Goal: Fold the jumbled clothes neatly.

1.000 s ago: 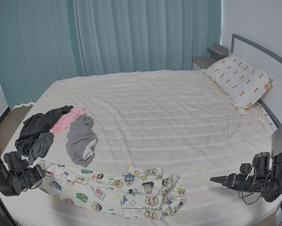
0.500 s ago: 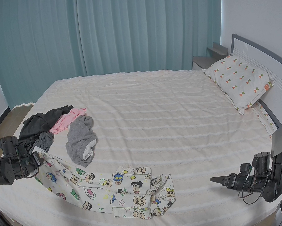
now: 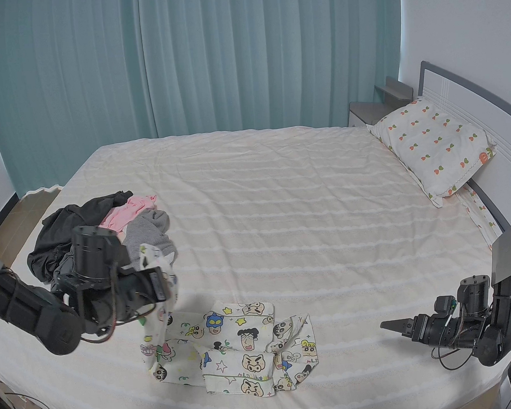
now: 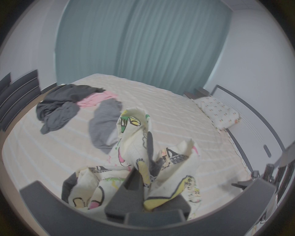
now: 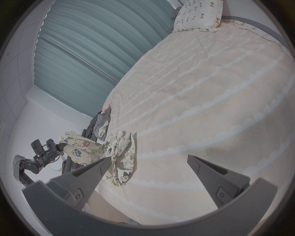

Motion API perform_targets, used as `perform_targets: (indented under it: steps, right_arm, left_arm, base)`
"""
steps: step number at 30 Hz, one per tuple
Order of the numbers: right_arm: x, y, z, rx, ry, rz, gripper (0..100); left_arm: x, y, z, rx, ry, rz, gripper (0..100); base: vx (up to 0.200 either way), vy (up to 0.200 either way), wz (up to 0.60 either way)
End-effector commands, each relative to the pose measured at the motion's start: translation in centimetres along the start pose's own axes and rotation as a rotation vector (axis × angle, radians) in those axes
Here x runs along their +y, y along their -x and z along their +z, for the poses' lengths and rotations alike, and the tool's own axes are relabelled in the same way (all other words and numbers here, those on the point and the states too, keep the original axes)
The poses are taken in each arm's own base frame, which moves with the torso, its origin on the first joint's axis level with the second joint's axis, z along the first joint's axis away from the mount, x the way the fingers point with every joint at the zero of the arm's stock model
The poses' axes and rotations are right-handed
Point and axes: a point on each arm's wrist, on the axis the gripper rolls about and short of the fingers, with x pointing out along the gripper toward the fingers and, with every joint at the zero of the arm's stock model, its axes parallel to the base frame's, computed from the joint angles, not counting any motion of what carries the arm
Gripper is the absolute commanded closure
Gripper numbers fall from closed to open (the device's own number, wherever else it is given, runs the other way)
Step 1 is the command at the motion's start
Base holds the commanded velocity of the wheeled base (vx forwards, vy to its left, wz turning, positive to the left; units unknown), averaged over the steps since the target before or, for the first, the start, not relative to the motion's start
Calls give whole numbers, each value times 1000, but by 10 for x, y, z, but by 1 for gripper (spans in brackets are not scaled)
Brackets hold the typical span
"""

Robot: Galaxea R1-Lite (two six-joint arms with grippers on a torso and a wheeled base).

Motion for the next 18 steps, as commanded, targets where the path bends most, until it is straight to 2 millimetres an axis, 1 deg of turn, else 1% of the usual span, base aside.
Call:
perform_targets:
  steps: [1, 2, 3, 4, 6, 7, 10, 11, 13, 14, 18]
  right_arm:
    - [0, 2, -3, 7, -2, -3, 0]
    - [0, 2, -3, 7, -2, -3, 0]
    - [0, 2, -3, 7, -2, -3, 0]
    - [0, 2, -3, 8, -2, -2, 0]
    - [0, 2, -3, 8, -2, -2, 0]
    - [0, 2, -3, 8, -2, -2, 0]
    - [0, 2, -3, 9, -1, -1, 0]
    - [1, 1, -3, 11, 2, 2, 0]
    - [1, 2, -3, 11, 1, 1, 0]
    - [1, 2, -3, 11, 1, 1, 0]
    - [1, 1, -4, 12, 2, 1, 0]
  left_arm:
    - [-78, -29, -39, 64, -77, -100, 100]
    - [-79, -29, -40, 66, -78, -102, 100]
    - [-88, -30, -45, 75, -70, -123, 100]
    - [-92, -31, -48, 81, -66, -131, 100]
    - [-96, -33, -52, 88, -64, -139, 100]
    - [-101, -38, -56, 93, -53, -148, 100]
    - [-103, -40, -57, 88, -43, -154, 100]
    - [-108, -45, -60, 82, -23, -163, 100]
    - [-108, -47, -62, 87, -23, -161, 100]
    - [-108, -48, -63, 89, -25, -160, 0]
    - [-111, -51, -62, 83, -10, -164, 0]
  base:
    - [0, 0, 0]
    - [0, 0, 0]
    - [0, 0, 0]
    - [0, 0, 0]
    - [0, 0, 0]
    - [0, 0, 0]
    - [0, 0, 0]
    - [0, 0, 0]
    - [0, 0, 0]
    - [0, 0, 0]
    - [0, 0, 0]
